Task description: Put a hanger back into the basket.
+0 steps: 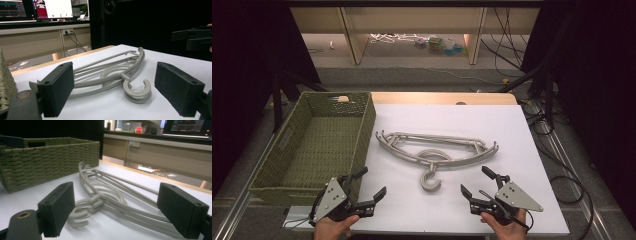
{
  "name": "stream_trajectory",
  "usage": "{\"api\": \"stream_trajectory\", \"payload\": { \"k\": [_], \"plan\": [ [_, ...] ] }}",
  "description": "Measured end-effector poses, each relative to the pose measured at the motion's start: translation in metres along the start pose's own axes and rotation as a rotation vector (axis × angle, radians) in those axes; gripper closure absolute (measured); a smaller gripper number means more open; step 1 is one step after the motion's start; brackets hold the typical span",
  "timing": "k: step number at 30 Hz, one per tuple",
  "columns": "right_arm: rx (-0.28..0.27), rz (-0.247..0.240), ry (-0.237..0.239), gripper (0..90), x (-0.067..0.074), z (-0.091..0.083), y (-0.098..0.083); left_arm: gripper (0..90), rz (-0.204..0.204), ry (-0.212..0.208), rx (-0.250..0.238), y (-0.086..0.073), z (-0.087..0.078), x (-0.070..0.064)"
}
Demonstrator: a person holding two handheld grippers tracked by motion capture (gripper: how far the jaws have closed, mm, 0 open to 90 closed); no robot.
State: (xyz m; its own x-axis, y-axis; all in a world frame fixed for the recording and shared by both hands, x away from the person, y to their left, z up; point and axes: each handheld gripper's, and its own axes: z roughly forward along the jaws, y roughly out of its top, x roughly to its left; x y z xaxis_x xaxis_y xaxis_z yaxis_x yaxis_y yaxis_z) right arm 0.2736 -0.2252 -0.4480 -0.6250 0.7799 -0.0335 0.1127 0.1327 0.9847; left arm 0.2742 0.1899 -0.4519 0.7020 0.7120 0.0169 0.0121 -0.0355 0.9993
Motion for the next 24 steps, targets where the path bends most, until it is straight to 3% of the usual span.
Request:
{"api": "stream_trajectory", "payload": {
  "k": [6, 7, 13, 17, 18, 21, 22, 23, 24],
  "plan": [
    [-0.013, -0.022, 0.003, 15.4, -0.001, 0.002, 0.0, 15.8, 0.012, -0.003, 0.002, 0.0, 0.0, 0.0],
    [0.009, -0.027, 0.019, 15.4, -0.002, 0.002, 0.001, 15.8, 0.012, -0.003, 0.002, 0.0, 0.0, 0.0],
    [0.043, -0.113, 0.051, 15.6, -0.008, 0.01, 0.01, 16.0, 0.009, -0.006, 0.011, 0.0, 0.0, 0.0],
    [0.124, -0.191, 0.101, 16.5, -0.019, 0.022, 0.02, 16.0, 0.002, -0.007, 0.014, 0.0, 0.0, 0.0],
    [0.124, -0.191, 0.101, 16.5, -0.019, 0.022, 0.02, 16.0, 0.002, -0.008, 0.015, 0.0, 0.0, 0.0],
    [0.249, -0.195, 0.184, 17.5, -0.031, 0.041, 0.026, 16.0, 0.004, -0.01, 0.014, 0.0, 0.001, 0.0],
    [0.249, -0.195, 0.184, 17.5, -0.031, 0.041, 0.026, 16.0, 0.004, -0.01, 0.014, 0.0, 0.001, 0.0],
    [0.302, -0.213, 0.208, 20.3, -0.037, 0.054, 0.028, 16.0, 0.004, -0.009, 0.015, 0.0, 0.0, 0.0],
    [0.302, -0.213, 0.208, 20.3, -0.037, 0.054, 0.028, 16.0, 0.004, -0.009, 0.015, 0.0, 0.0, 0.0]
  ]
}}
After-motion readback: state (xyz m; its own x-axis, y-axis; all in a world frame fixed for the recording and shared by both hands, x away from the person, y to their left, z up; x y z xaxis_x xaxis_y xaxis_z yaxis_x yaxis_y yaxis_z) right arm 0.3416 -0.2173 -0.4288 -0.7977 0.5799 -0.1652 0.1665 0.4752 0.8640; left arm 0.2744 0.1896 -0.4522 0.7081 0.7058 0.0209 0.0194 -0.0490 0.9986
